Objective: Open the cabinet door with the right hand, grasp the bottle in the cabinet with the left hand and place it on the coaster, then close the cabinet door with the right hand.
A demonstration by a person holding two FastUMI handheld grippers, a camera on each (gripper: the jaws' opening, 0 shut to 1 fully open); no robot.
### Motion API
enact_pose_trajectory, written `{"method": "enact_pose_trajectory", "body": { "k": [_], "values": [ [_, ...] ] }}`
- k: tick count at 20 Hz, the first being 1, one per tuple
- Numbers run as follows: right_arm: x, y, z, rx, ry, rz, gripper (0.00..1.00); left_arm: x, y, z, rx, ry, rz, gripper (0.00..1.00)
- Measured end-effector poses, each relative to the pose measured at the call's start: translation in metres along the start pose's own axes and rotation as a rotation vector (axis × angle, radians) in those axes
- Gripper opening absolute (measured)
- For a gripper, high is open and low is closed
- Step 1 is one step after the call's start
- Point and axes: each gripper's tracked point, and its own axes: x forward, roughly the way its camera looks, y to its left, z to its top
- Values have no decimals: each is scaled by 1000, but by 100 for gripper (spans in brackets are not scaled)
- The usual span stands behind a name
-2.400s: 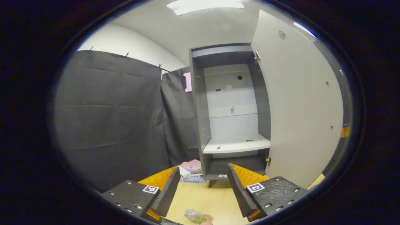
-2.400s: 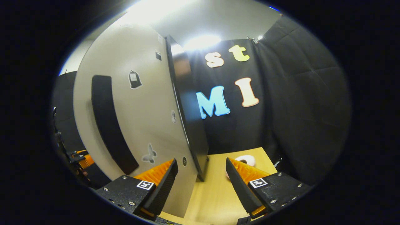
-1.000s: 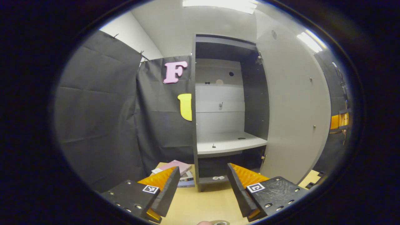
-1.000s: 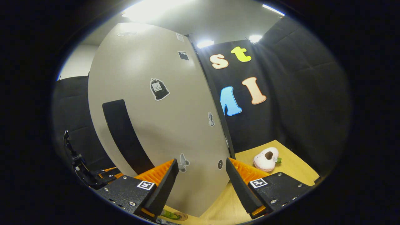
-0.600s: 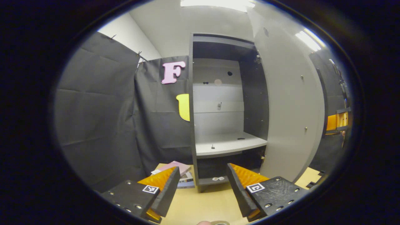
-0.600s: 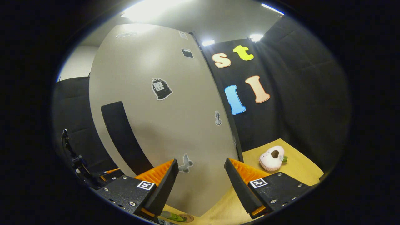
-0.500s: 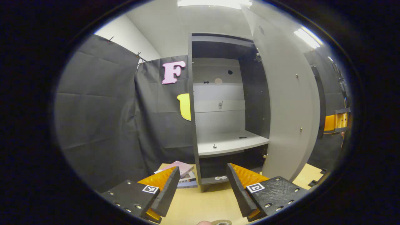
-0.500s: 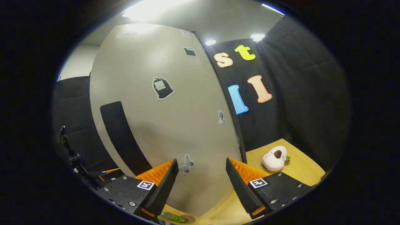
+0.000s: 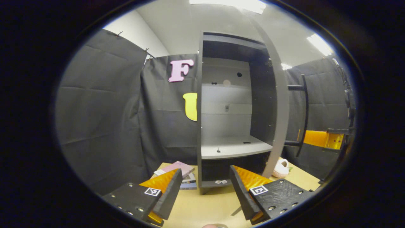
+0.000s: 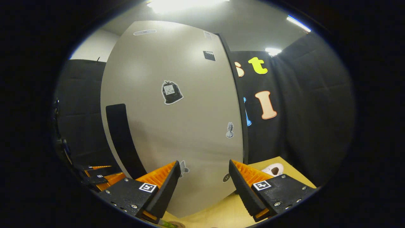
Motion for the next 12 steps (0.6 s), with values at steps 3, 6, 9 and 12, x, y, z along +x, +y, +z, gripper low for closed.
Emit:
{"method": "enact_pose_trajectory", "body": {
  "k": [3,6,9,12],
  "values": [
    [-5,-17,-3,-11,5,-69,94,1,-8,10,29,-19,3,86],
    [-10,-40,-6,-41,-7,-175,95,1,-27,19,51,-61,-16,86],
    [-17,-46,-6,-111,-49,-205,95,-2,-40,33,50,-100,-5,92],
    [-21,-33,-4,-114,-62,-175,95,1,-50,41,56,-135,8,92]
  ]
}}
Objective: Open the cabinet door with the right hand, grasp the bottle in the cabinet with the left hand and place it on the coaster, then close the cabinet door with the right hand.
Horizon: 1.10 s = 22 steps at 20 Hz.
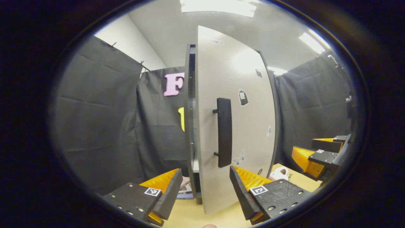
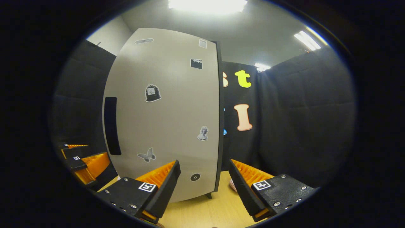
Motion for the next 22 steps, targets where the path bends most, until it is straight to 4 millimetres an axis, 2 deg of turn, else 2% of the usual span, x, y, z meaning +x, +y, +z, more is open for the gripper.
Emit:
{"method": "enact_pose_trajectory", "body": {
  "k": [4,5,7,9,10,11,16,17,18,22],
  "values": [
    [-5,16,11,37,-26,81,95,-1,-7,8,-11,-21,18,92],
    [-6,16,11,35,-22,91,95,-3,-8,9,-14,-20,20,86],
    [-7,18,8,31,-3,107,95,-8,-13,10,-20,-22,12,86],
    [-9,18,4,29,11,113,95,-13,-17,11,-9,-24,11,86],
    [-10,18,5,28,12,117,91,-15,-20,13,-7,-27,10,86],
    [-10,19,5,28,11,122,95,-18,-23,14,-5,-27,6,86],
    [-19,18,10,17,-12,144,95,-23,-37,12,-12,-19,-20,86],
    [-21,18,10,15,-18,147,91,-25,-39,13,-9,-24,-20,86],
    [-23,17,10,14,-20,152,95,-27,-40,13,-6,-26,-24,86],
    [-29,14,9,19,-9,154,95,-31,-46,8,-5,-15,-33,86]
  ]
}}
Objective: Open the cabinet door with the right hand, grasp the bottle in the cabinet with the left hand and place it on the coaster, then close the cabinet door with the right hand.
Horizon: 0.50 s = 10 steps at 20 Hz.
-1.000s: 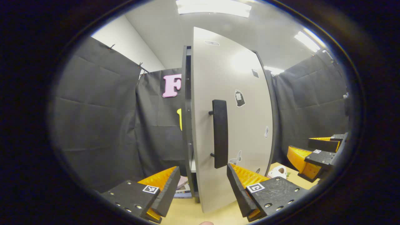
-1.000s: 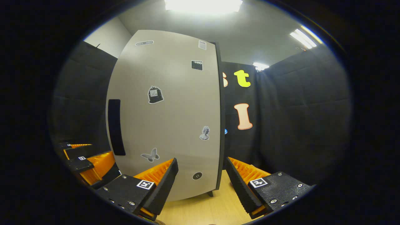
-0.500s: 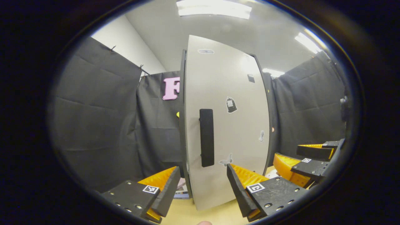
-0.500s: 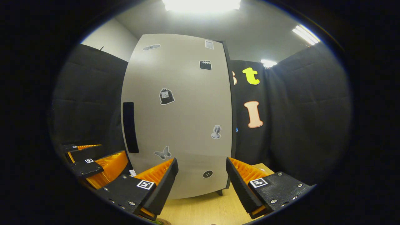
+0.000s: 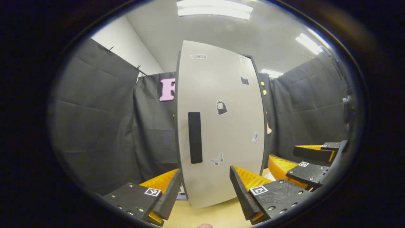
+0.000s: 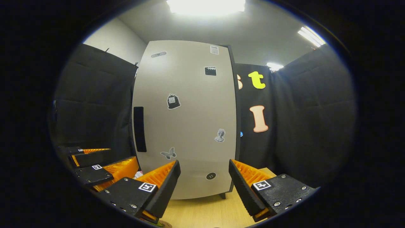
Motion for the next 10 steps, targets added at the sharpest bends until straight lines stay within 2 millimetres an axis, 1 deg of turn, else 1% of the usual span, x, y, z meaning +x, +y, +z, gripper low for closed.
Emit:
{"method": "enact_pose_trajectory", "body": {
  "k": [3,4,6,7,9,10],
  "values": [
    [-4,-1,-5,4,13,3,95,-4,3,-3,-4,10,5,86],
    [-6,-2,-7,2,18,1,95,-3,6,-4,-11,9,6,79],
    [-9,-3,-11,11,30,3,95,-2,7,-5,-26,14,4,79],
    [-10,-3,-11,17,33,3,95,-2,6,-4,-34,15,1,86],
    [-12,-7,-11,17,34,-4,95,-2,4,-3,-42,15,-4,86],
    [-13,-9,-11,18,34,-6,95,-3,3,-3,-45,15,-6,79]
  ]
}}
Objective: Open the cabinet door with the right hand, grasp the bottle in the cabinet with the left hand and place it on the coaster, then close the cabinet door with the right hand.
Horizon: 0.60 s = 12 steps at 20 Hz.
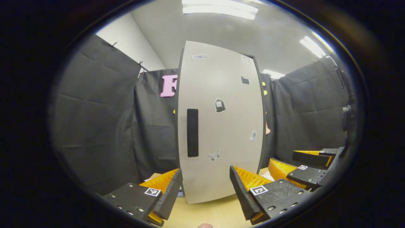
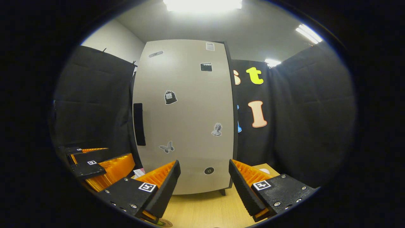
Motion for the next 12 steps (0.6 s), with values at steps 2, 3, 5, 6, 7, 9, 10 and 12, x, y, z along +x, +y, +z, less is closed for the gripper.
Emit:
{"method": "enact_pose_trajectory", "body": {
  "k": [2,3,5,6,7,9,10,12],
  "values": [
    [-1,-4,0,2,2,-8,90,1,0,0,-9,0,-3,79],
    [-1,-6,-1,4,4,-11,90,3,-1,1,-13,1,-6,86],
    [-1,-8,0,5,3,-13,95,6,-2,1,-12,1,-10,92],
    [-1,-10,0,0,4,-16,95,9,-3,1,-11,0,-13,80],
    [-1,-12,0,0,4,-17,95,11,-4,0,-11,1,-17,80],
    [2,-15,-2,4,11,-19,95,14,-5,-1,-2,6,-20,80],
    [4,-16,-2,5,14,-20,95,14,-5,-1,-1,6,-21,79],
    [5,-19,-3,10,20,-24,95,15,-5,-2,0,6,-23,79]
  ]
}}
